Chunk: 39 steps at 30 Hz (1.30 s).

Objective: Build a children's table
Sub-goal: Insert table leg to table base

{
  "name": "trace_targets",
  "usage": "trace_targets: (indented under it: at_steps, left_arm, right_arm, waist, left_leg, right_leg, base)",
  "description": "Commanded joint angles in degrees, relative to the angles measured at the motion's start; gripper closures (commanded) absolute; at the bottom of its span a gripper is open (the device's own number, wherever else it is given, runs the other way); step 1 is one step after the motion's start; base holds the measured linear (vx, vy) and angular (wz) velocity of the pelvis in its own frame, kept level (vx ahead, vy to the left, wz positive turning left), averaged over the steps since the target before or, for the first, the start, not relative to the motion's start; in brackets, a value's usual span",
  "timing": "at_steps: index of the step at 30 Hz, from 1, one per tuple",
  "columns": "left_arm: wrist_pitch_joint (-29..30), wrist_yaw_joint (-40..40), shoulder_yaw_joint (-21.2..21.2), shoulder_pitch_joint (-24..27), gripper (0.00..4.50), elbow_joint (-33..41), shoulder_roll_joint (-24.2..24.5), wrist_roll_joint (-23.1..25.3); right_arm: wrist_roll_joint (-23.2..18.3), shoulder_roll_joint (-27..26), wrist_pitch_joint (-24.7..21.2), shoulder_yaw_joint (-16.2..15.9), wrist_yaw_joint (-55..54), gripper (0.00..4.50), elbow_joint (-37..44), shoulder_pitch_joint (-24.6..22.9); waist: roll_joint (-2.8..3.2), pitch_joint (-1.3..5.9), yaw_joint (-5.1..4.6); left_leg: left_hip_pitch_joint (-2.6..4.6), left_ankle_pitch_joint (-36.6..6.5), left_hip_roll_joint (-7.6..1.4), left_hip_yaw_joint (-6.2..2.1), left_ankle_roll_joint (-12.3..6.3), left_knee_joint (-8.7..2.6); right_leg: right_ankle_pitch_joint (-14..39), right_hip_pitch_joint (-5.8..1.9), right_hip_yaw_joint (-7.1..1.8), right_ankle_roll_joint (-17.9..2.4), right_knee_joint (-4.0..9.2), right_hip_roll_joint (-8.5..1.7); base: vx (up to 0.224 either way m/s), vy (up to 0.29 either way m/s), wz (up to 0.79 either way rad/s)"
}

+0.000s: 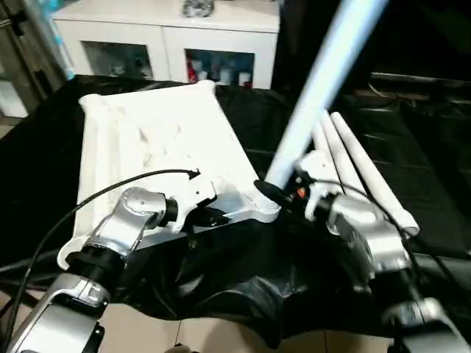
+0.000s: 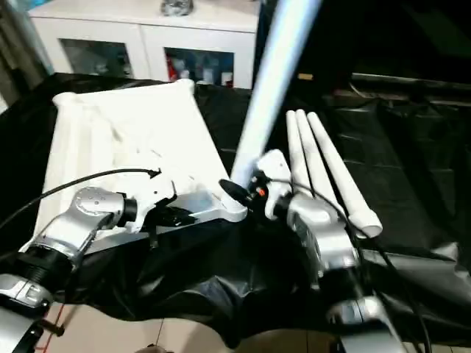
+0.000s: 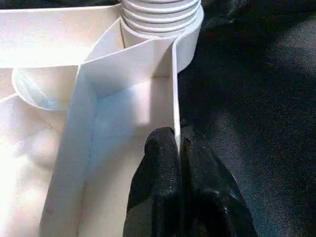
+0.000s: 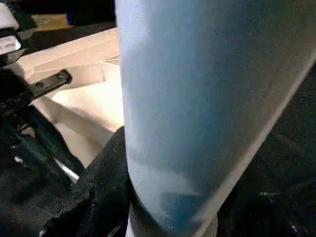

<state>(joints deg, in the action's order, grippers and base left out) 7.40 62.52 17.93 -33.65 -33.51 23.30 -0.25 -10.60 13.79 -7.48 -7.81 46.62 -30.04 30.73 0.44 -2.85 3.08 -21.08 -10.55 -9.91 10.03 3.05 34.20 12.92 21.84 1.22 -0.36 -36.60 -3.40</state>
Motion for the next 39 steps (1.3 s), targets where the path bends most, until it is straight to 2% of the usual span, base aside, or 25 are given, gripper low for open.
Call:
trace_targets:
  at_steps: [1, 2, 4, 5, 7, 9, 10, 11, 12, 16, 17, 19, 20, 27, 28, 30, 32, 34, 36, 38, 39]
  left_arm:
    - [-1.6, 1.8, 0.9, -0.5, 4.50, 1.7, -0.5, 0.0]
    - [-1.6, 2.1, 0.9, -0.5, 4.50, 2.0, -0.4, -0.1]
    - [-1.7, 3.4, 1.3, -0.4, 4.50, 2.9, -0.1, -0.4]
    - [-1.6, 3.8, 1.4, -0.4, 4.50, 3.3, 0.0, -0.5]
    - [-2.2, 4.7, 1.5, -0.3, 4.50, 3.9, 0.1, -0.7]
    - [-2.3, 5.3, 1.6, -0.2, 4.50, 4.3, 0.2, -0.8]
    - [-2.7, 6.0, 1.7, 0.0, 4.50, 4.7, 0.4, -1.0]
    - [-3.0, 6.4, 1.7, 0.2, 4.50, 5.0, 0.5, -1.1]
    - [-3.4, 7.1, 1.7, 0.6, 4.50, 5.7, 0.8, -1.4]
    - [-4.3, 8.4, 1.7, 0.9, 4.50, 6.1, 1.3, -1.7]
    - [-4.3, 9.1, 1.8, 1.0, 4.50, 6.4, 1.6, -1.8]
    - [-4.1, 9.2, 1.8, 1.1, 4.50, 6.6, 1.7, -1.8]
    - [-4.0, 9.6, 1.6, 1.1, 4.50, 7.0, 1.8, -2.0]
    - [-3.8, 10.0, 1.1, 1.4, 4.50, 7.7, 2.0, -2.5]
    - [-3.8, 9.8, 1.0, 1.5, 4.50, 7.7, 2.0, -2.3]
    - [-4.2, 8.9, 0.9, 1.3, 4.50, 7.1, 1.8, -1.6]
    - [-3.0, 6.7, 0.3, 0.8, 4.50, 6.3, 1.0, -1.1]
    - [-2.5, 4.8, -0.2, 0.2, 4.50, 5.7, 0.2, -0.7]
    - [-1.7, 3.0, -0.4, -0.5, 4.50, 4.9, -0.4, -0.1]
    - [0.1, -0.5, -1.5, -1.9, 4.50, 4.0, -2.3, -0.1]
    - [1.4, -2.3, -2.1, -2.8, 4.50, 3.7, -3.4, -0.2]
  right_arm:
    - [2.7, 0.1, -3.5, -3.8, 2.6, 2.62, -5.6, -1.0]
    - [2.6, 0.3, -3.8, -4.1, 3.7, 2.62, -5.9, -0.6]
    - [2.9, 0.9, -4.2, -5.0, 6.5, 2.62, -6.7, 0.0]
    - [3.2, 1.1, -4.0, -5.4, 7.4, 2.62, -6.9, 0.2]
    - [3.5, 1.5, -3.5, -6.0, 9.2, 2.62, -8.0, 0.6]
    - [3.6, 1.9, -3.0, -6.4, 11.1, 2.62, -8.8, 0.9]
    - [3.6, 2.1, -2.7, -6.5, 11.8, 2.62, -9.1, 1.0]
    - [3.7, 2.2, -2.5, -6.6, 12.2, 2.62, -9.4, 1.1]
    - [3.4, 2.4, -1.5, -6.5, 13.4, 2.62, -9.5, 1.0]
    - [2.7, 2.8, -0.3, -6.5, 16.1, 2.62, -8.7, 0.4]
    - [2.3, 3.2, -0.2, -6.8, 17.6, 2.62, -7.9, 0.0]
    - [2.3, 3.3, 0.0, -6.8, 18.2, 2.62, -7.6, -0.3]
    - [1.8, 3.2, 0.1, -6.5, 18.7, 2.62, -7.0, -0.8]
    - [1.6, 2.8, 1.6, -6.1, 19.8, 2.62, -6.4, -2.2]
    - [1.8, 2.5, 2.5, -5.7, 19.4, 2.62, -6.6, -2.4]
    - [1.7, 1.7, 2.9, -4.6, 17.1, 2.62, -7.6, -2.2]
    - [2.4, 0.5, 4.0, -3.1, 12.0, 2.62, -9.9, -1.4]
    - [3.2, -0.4, 5.0, -2.1, 7.6, 2.62, -12.0, -0.8]
    - [3.6, -1.3, 5.7, -1.1, 3.9, 2.62, -13.9, -0.2]
    - [3.7, -3.0, 5.3, 0.6, -2.0, 2.62, -16.9, 1.0]
    - [3.9, -4.1, 5.0, 1.3, -4.9, 2.62, -18.6, 1.7]
  waist:
    - [0.03, 2.64, -0.12]
    - [-0.24, 2.65, -0.08]
    - [0.00, 2.67, -0.09]
    - [-0.70, 2.76, -0.09]
    - [-0.46, 2.91, 0.09]
    - [-0.56, 3.02, 0.21]
    - [-0.90, 3.00, 0.18]
    - [-0.89, 3.13, 0.32]
    - [-1.19, 3.14, 0.34]
    - [-1.14, 3.17, 0.41]
    - [-1.32, 3.17, 0.42]
    - [-1.25, 3.20, 0.56]
    - [-1.47, 3.19, 0.73]
    - [-1.36, 3.15, 0.83]
    - [-1.52, 3.21, 0.83]
    - [-1.47, 3.24, 0.84]
    - [-1.61, 3.11, 0.81]
    - [-1.49, 2.77, 0.41]
    - [-1.89, 2.63, 0.19]
    - [-1.77, 2.54, -0.08]
    - [-1.74, 2.61, -0.06]
  left_leg:
    - [0.66, -18.1, -3.20, -1.36, 0.78, -5.00]
    - [0.60, -17.4, -3.22, -1.33, 0.48, -5.00]
    - [0.66, -17.4, -3.33, -1.33, 0.43, -5.07]
    - [0.62, -16.5, -3.37, -1.18, 0.03, -5.06]
    - [0.55, -15.0, -3.33, -1.18, -0.41, -4.94]
    - [0.57, -13.2, -3.39, -1.03, -1.10, -4.83]
    - [0.52, -12.8, -3.39, -0.98, -1.31, -4.86]
    - [0.56, -11.9, -3.39, -0.95, -1.60, -4.78]
    - [0.59, -11.6, -3.42, -0.87, -1.88, -4.79]
    - [0.76, -12.1, -3.56, -0.89, -1.87, -4.93]
    - [0.75, -12.1, -3.53, -0.85, -1.93, -4.92]
    - [0.79, -11.8, -3.60, -0.83, -1.98, -4.91]
    - [0.80, -11.8, -3.61, -0.80, -2.05, -4.90]
    - [0.82, -12.3, -3.66, -0.91, -1.51, -5.06]
    - [0.84, -12.0, -3.66, -0.84, -1.62, -5.00]
    - [0.86, -11.6, -3.60, -0.81, -1.76, -4.96]
    - [0.79, -11.8, -3.60, -0.83, -1.70, -5.04]
    - [1.01, -15.1, -3.58, -0.92, -0.24, -5.37]
    - [1.01, -17.4, -3.63, -1.14, 0.66, -5.62]
    - [0.97, -18.3, -3.58, -1.22, 1.30, -5.69]
    - [1.18, -19.0, -3.49, -1.35, 1.82, -5.67]
  right_leg:
    - [16.5, -1.11, -2.59, -11.7, 5.95, -4.71]
    - [15.9, -1.19, -2.55, -11.9, 5.87, -4.70]
    - [15.0, -1.18, -2.54, -12.2, 5.83, -4.70]
    - [12.7, -1.34, -2.46, -12.7, 5.71, -4.58]
    - [10.8, -1.50, -2.45, -13.1, 5.43, -4.69]
    - [7.6, -1.59, -2.38, -13.9, 5.29, -4.71]
    - [7.0, -1.65, -2.34, -14.0, 5.30, -4.63]
    - [5.3, -1.75, -2.30, -14.3, 5.10, -4.66]
    - [4.3, -1.77, -2.25, -14.4, 5.10, -4.62]
    - [4.1, -1.80, -2.15, -14.6, 5.06, -4.62]
    - [4.1, -1.83, -2.16, -14.6, 5.07, -4.61]
    - [3.9, -1.85, -2.17, -14.7, 5.05, -4.66]
    - [4.2, -1.84, -2.19, -14.7, 5.06, -4.76]
    - [4.9, -1.82, -2.18, -14.5, 5.12, -4.82]
    - [4.2, -1.81, -2.18, -14.6, 5.09, -4.78]
    - [3.5, -1.80, -2.17, -14.7, 5.01, -4.72]
    - [4.4, -1.75, -2.18, -14.8, 5.13, -4.82]
    - [9.8, -1.36, -2.24, -14.3, 5.61, -4.89]
    - [15.1, -1.34, -2.26, -12.9, 6.01, -5.00]
    - [18.1, -1.12, -2.39, -11.8, 6.19, -5.08]
    - [20.5, -0.94, -2.36, -11.1, 6.39, -5.15]
  base:
    - [0.000, 0.000, 0.00]
    - [0.000, 0.000, 0.00]
    - [0.000, 0.000, 0.00]
    - [0.000, 0.000, 0.00]
    - [0.000, 0.000, 0.00]
    - [0.000, 0.000, 0.00]
    - [0.000, 0.000, 0.00]
    - [0.000, 0.000, 0.00]
    - [0.000, 0.000, 0.00]
    - [0.000, 0.000, 0.00]
    - [0.000, 0.000, 0.00]
    - [0.000, 0.000, 0.00]
    - [0.000, 0.000, 0.00]
    - [0.000, 0.000, 0.00]
    - [0.000, 0.000, 0.00]
    - [0.000, 0.000, 0.00]
    - [0.000, 0.000, 0.00]
    - [0.000, 0.000, 0.00]
    - [0.000, 0.000, 0.00]
    - [0.000, 0.000, 0.00]
    - [0.000, 0.000, 0.00]
